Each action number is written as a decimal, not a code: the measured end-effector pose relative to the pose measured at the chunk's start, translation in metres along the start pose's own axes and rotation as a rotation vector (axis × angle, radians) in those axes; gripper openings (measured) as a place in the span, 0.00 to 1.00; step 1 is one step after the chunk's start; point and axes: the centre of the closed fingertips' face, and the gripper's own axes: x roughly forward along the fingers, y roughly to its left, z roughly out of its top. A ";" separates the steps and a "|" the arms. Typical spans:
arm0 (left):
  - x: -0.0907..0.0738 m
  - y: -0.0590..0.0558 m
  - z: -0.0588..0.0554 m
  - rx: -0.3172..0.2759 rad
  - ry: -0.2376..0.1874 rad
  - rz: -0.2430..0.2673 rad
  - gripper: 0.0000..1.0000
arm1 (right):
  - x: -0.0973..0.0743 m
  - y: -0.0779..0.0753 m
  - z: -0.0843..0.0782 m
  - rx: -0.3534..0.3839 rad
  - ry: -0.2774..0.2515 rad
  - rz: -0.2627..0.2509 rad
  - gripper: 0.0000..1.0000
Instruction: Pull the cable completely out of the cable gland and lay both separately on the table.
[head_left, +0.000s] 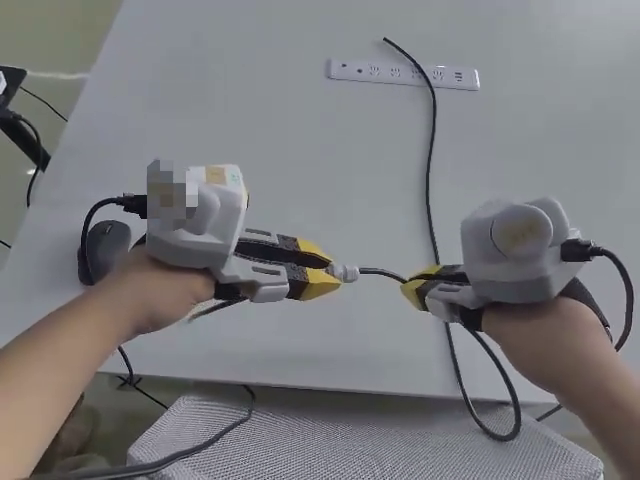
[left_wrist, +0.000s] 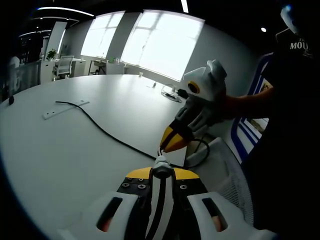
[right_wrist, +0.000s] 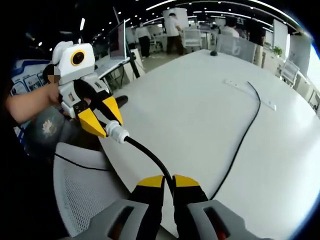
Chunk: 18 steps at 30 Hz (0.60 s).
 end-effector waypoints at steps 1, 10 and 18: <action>0.000 0.000 0.000 -0.003 0.000 0.001 0.14 | 0.000 0.000 0.000 -0.015 -0.003 -0.001 0.01; -0.003 0.004 -0.001 -0.017 0.000 0.008 0.14 | -0.014 0.014 0.017 -0.065 -0.062 0.036 0.14; -0.002 0.003 -0.001 -0.015 0.004 0.006 0.14 | -0.012 0.038 0.043 -0.267 -0.069 0.046 0.16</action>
